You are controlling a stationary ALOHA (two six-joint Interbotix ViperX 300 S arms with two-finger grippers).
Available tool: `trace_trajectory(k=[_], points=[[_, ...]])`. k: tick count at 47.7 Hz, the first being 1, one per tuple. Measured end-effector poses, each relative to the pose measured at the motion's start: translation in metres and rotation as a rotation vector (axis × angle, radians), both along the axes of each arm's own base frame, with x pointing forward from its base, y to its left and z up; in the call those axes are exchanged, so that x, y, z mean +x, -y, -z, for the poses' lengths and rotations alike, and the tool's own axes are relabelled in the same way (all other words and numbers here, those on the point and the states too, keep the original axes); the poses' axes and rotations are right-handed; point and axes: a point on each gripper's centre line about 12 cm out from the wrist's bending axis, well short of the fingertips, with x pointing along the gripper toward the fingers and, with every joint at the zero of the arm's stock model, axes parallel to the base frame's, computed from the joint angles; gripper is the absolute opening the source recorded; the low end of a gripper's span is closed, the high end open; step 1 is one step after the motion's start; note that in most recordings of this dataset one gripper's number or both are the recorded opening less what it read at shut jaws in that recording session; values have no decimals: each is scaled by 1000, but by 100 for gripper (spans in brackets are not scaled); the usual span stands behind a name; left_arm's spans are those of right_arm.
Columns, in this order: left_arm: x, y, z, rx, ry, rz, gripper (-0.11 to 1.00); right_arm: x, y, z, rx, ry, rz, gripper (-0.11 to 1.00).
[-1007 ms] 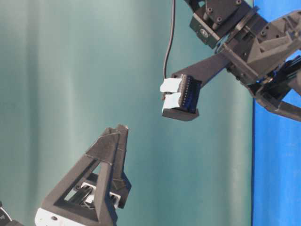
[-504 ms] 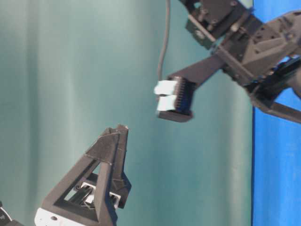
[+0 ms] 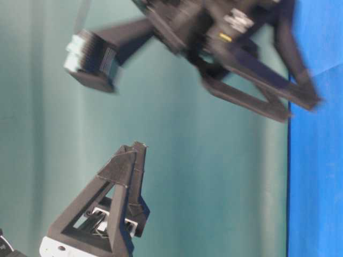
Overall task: Handover the blue block to the right arm after grasping it with the left arm, then place it in the designated position.
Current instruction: 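Release the cube on the table and retract the right gripper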
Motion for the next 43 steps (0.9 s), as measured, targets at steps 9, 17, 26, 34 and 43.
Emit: trace_trajectory(k=[9, 17, 26, 34, 43], points=[[0, 0, -1, 1, 2, 1, 90, -24, 2, -39, -7, 39, 1, 90], [0, 0, -1, -2, 3, 0, 90, -47, 4, -69, -22, 72, -1, 90], [0, 0, -1, 1, 3, 1, 90, -72, 6, -93, -29, 105, 3, 90], [0, 0, -1, -2, 3, 0, 90, -94, 7, -111, -34, 146, 5, 90], [0, 0, -1, -2, 3, 0, 90, -111, 8, -122, -31, 169, 10, 90]])
